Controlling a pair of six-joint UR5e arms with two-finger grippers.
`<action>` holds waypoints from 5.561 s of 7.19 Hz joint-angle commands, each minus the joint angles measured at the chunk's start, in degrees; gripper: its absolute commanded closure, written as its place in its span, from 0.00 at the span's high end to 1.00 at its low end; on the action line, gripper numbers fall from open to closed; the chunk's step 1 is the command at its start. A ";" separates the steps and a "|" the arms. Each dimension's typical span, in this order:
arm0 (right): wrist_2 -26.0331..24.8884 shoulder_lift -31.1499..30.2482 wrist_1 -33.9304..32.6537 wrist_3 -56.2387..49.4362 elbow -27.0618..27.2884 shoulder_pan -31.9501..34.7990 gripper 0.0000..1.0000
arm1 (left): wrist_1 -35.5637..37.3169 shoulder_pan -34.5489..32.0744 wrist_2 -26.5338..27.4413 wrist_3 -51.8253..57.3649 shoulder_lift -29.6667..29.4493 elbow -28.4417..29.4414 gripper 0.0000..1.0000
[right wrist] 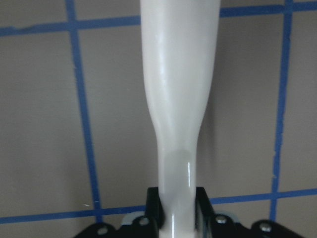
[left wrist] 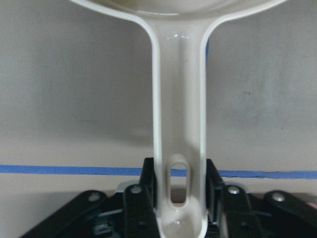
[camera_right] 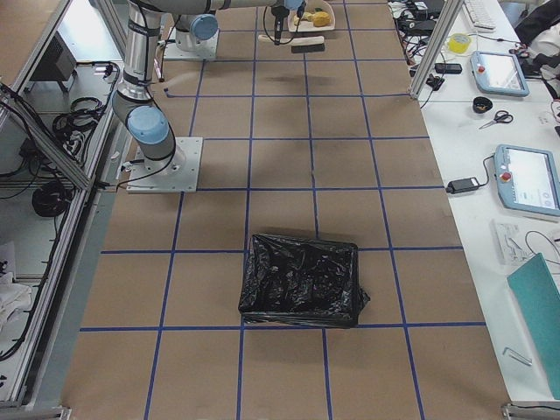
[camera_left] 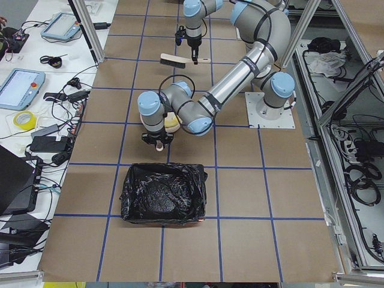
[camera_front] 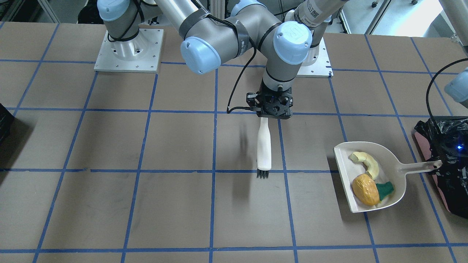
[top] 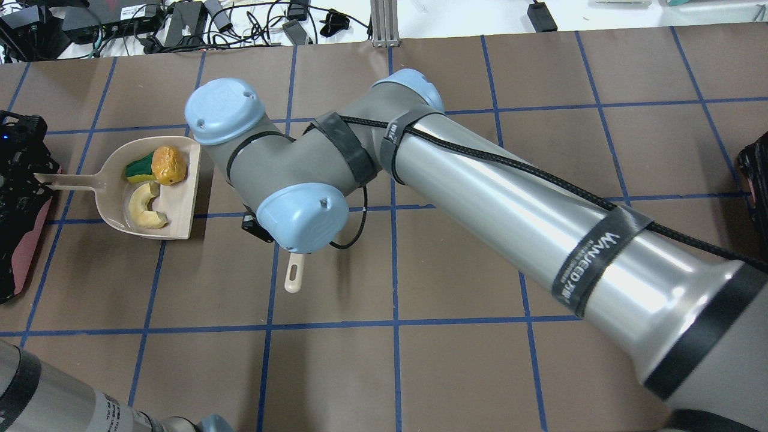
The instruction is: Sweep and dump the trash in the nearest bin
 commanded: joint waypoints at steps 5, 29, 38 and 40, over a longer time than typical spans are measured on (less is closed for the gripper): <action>-2.10 -14.08 -1.31 -12.76 22.50 -7.07 0.00 | -13.52 12.49 -2.06 -3.96 1.95 16.03 0.00; -2.09 -11.43 -9.04 -11.36 24.11 -4.70 1.00 | 42.97 11.47 27.74 30.67 -2.98 14.13 0.00; -5.15 -15.48 -2.02 -39.01 9.78 -26.02 1.00 | 31.52 5.86 25.90 24.75 1.31 17.37 0.00; -8.57 -16.18 -1.83 -48.41 9.33 -30.70 1.00 | 17.39 3.30 19.54 9.90 5.17 17.55 0.00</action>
